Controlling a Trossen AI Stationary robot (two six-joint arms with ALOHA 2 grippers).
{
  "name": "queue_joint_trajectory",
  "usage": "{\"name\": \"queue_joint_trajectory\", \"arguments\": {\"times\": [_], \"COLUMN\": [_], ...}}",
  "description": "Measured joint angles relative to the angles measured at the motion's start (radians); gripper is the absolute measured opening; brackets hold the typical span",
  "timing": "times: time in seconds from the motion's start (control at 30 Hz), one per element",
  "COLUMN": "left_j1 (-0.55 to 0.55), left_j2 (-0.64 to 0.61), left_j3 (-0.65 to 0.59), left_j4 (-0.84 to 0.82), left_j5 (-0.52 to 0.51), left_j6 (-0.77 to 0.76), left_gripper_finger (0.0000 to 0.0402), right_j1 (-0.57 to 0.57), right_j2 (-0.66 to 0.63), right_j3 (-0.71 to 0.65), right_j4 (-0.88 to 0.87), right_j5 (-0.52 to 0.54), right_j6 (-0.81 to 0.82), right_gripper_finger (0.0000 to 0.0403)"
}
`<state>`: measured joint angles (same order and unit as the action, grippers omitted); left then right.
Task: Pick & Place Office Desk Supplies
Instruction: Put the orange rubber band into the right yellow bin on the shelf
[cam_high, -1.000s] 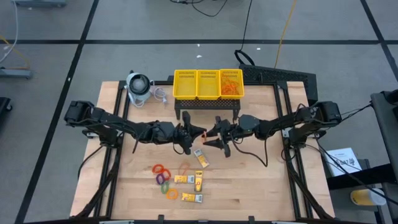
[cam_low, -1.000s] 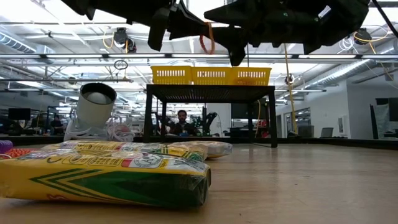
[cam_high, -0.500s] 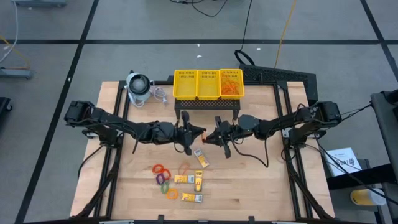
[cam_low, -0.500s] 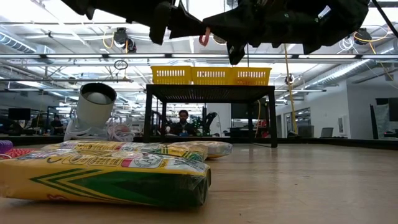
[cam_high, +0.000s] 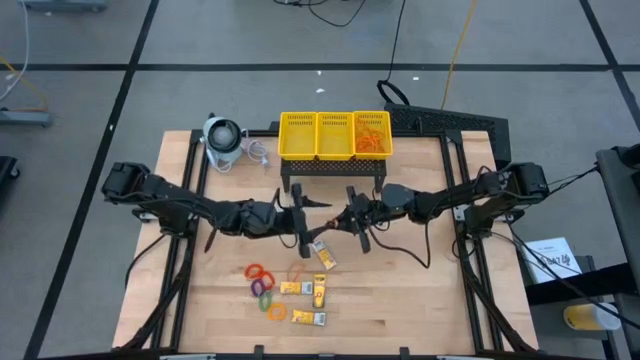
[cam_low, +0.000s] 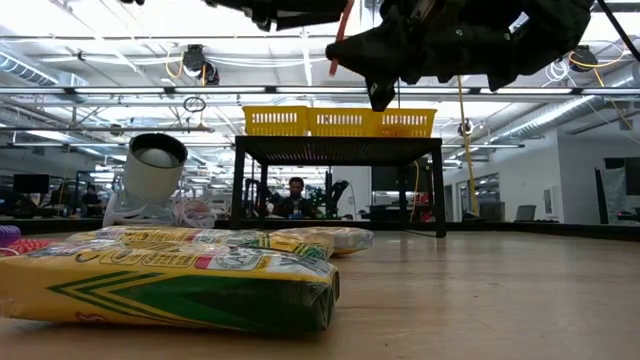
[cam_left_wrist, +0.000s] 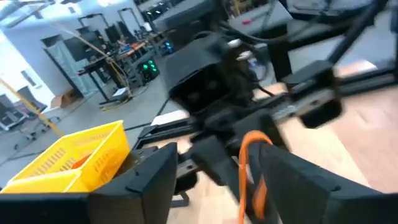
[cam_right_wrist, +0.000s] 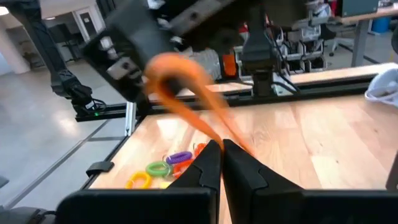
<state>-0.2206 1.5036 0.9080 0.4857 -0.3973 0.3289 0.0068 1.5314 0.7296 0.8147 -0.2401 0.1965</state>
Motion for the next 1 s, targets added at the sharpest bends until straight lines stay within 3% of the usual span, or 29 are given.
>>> {"name": "queue_joint_trajectory", "arguments": {"times": [0.27,0.43,0.7,1.0], "left_j1": [-0.032,-0.047,-0.046,-0.040], "left_j2": [-0.035,-0.171,-0.443,-0.669], "left_j3": [0.033,0.034,0.021,-0.235], "left_j4": [-0.223,-0.404,-0.734,-0.622], "left_j5": [-0.232,-0.211,-0.197,-0.230], "left_j6": [-0.033,-0.169,-0.349,-0.420], "left_gripper_finger": [0.0263,0.0255,0.0233,0.0211], "right_j1": [-0.001,-0.001,-0.029,-0.222], "right_j2": [-0.061,-0.150,-0.318,-0.456], "right_j3": [0.000,0.000,-0.001,0.006], "right_j4": [-0.124,-0.234,-0.342,-0.463], "right_j5": [0.001,0.019,0.194,0.322], "right_j6": [-0.005,-0.033,-0.100,-0.112], "right_gripper_finger": [0.0001,0.0001,0.0000,0.0000]}}
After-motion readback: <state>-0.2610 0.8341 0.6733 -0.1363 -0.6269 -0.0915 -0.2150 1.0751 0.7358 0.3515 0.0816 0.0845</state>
